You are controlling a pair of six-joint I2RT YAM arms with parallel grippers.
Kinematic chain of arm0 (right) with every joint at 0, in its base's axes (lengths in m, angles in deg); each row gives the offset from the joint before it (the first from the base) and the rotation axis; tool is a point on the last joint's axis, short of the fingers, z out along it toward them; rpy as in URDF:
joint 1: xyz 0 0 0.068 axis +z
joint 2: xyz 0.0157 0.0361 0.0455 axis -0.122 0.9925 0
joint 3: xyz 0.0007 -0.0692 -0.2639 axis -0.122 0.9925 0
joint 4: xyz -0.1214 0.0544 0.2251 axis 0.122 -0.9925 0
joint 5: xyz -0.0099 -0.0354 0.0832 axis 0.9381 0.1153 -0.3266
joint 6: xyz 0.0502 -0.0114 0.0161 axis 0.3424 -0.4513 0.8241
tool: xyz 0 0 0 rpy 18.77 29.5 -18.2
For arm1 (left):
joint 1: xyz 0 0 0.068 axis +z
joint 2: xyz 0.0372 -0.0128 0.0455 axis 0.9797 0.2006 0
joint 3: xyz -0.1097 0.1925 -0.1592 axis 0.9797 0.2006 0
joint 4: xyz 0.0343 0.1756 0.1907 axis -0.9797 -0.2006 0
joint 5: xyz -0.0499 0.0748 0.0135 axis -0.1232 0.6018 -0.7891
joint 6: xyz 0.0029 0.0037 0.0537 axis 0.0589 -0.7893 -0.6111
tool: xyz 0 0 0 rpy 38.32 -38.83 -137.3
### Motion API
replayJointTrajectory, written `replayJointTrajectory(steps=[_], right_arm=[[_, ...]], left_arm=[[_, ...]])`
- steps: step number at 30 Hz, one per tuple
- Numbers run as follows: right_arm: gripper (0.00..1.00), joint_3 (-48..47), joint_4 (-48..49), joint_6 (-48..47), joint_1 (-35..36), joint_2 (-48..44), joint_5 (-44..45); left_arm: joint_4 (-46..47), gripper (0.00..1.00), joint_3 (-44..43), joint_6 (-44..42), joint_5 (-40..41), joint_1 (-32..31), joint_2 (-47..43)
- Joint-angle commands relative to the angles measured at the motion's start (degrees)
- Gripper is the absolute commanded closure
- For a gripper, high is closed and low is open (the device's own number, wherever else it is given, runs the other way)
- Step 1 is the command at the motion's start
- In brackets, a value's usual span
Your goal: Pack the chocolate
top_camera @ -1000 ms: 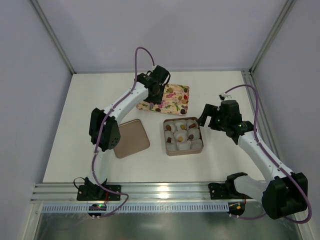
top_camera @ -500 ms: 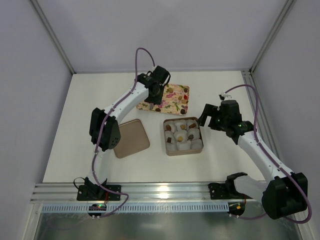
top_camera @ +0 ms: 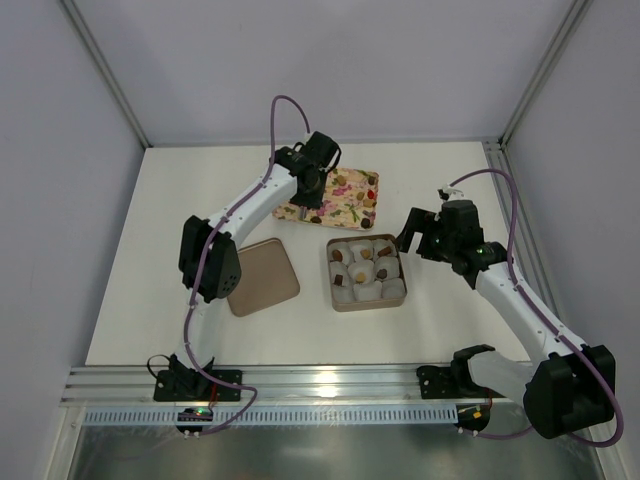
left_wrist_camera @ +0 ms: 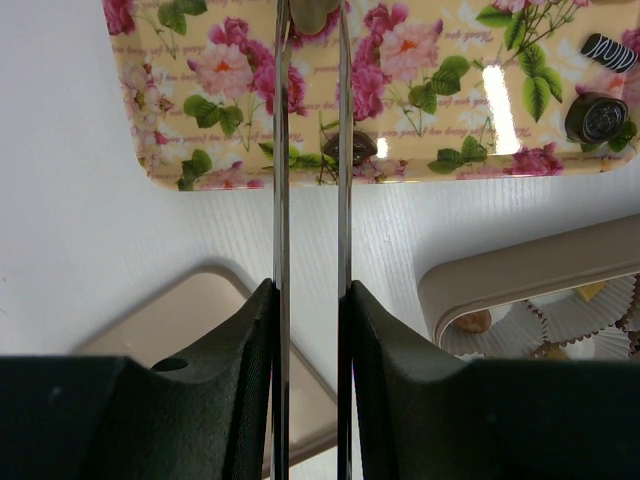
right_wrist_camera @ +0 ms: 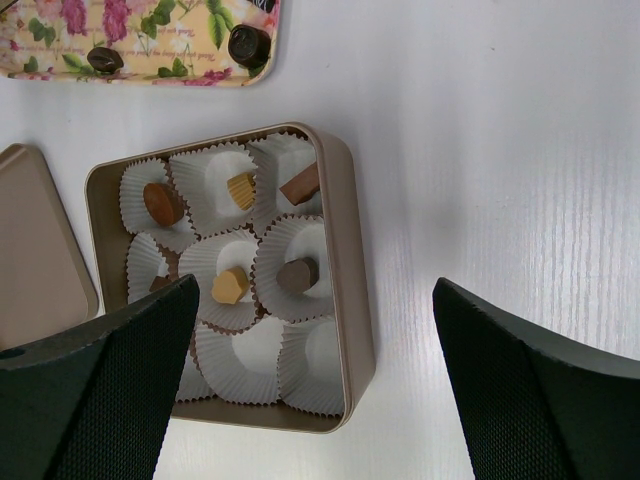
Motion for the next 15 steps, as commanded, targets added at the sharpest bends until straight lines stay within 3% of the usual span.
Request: replayJointTrajectory(steps=[1,15], right_arm=[[0.02,-2.0,2.1,0.1,-0.3,-0.3,-0.3],[0.02,-2.3,1.8,0.1,-0.3,-0.4,-0.2]], left_arm=[[0.8,0.71,-0.9,0.0,-0.3,0.4,-1.3],[1.0,0.74,0.7,0.5,-1.0,0.4,-4.7]])
